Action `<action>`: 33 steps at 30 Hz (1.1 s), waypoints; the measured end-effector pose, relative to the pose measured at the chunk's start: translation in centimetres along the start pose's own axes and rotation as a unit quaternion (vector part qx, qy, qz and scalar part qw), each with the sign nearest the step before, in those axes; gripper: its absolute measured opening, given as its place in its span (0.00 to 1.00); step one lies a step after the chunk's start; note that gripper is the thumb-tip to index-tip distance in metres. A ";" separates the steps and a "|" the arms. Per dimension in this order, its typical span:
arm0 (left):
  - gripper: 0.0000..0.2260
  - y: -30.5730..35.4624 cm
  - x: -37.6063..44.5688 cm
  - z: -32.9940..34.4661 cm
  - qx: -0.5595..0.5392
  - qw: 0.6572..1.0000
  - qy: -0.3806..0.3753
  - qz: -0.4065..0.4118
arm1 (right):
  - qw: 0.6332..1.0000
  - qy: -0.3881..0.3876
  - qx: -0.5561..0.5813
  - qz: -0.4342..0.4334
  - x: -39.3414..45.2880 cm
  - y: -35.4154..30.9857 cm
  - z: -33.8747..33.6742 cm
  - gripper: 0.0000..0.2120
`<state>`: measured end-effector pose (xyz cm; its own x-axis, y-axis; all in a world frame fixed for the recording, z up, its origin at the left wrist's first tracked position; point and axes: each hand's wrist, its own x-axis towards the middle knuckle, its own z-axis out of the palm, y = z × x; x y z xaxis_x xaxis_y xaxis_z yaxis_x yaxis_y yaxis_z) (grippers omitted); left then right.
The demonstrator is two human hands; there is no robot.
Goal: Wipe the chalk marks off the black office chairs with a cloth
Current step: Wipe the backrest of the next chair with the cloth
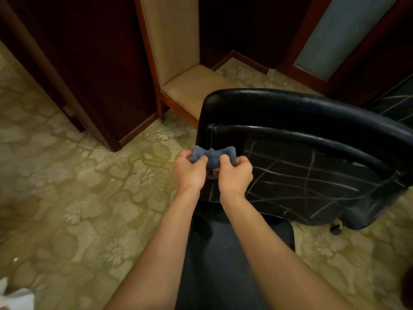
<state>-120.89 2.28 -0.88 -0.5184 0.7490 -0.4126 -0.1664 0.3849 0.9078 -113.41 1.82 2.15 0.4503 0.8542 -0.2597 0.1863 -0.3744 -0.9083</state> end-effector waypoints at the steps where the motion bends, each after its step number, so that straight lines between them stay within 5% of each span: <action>1: 0.07 1.3 0.0 0.0 -0.018 1.000 -0.001 0.023 | 0.999 0.001 0.023 -0.023 0.0 -1.3 -0.2 0.06; 4: 0.06 5.2 0.2 0.2 -0.048 0.995 -0.001 0.091 | 0.996 -0.028 0.062 -0.051 1.2 -5.4 -0.8 0.07; 7: 0.09 5.6 0.8 0.4 -0.019 0.996 -0.020 0.082 | 0.995 -0.077 -0.020 -0.064 2.6 -6.6 -0.7 0.10; 11: 0.10 1.3 0.7 0.1 0.010 0.999 -0.025 0.033 | 0.986 -0.044 -0.119 -0.107 1.8 -3.0 -0.2 0.12; 16: 0.11 -4.1 0.9 -0.1 0.028 1.000 -0.005 0.006 | 0.994 -0.030 -0.087 -0.051 1.5 3.3 0.8 0.07; 21: 0.08 -8.3 1.7 -0.2 0.094 0.993 0.005 0.073 | 0.998 -0.007 -0.049 -0.044 1.6 7.7 2.5 0.07; 25: 0.06 -13.3 1.9 -0.4 0.129 0.992 0.005 -0.010 | 0.993 -0.036 -0.064 0.088 2.0 12.9 3.1 0.07; 27: 0.12 -17.9 2.4 -1.2 0.105 0.991 -0.008 -0.088 | 0.975 -0.080 -0.063 0.195 1.8 15.3 2.5 0.06; 29: 0.19 -20.7 2.5 -1.8 0.093 0.991 -0.022 -0.093 | 0.973 -0.090 -0.061 0.203 1.5 16.1 1.7 0.07; 33: 0.09 -9.7 -0.5 -1.6 0.013 0.999 -0.028 0.023 | 0.993 -0.059 0.052 0.086 1.4 9.5 1.1 0.08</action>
<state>-120.34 -2.72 -9.37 -0.4777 0.7950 -0.3739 -0.1212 0.3619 0.9243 -111.99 -0.14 -7.26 0.3611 0.8192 -0.4456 0.0215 -0.4850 -0.8742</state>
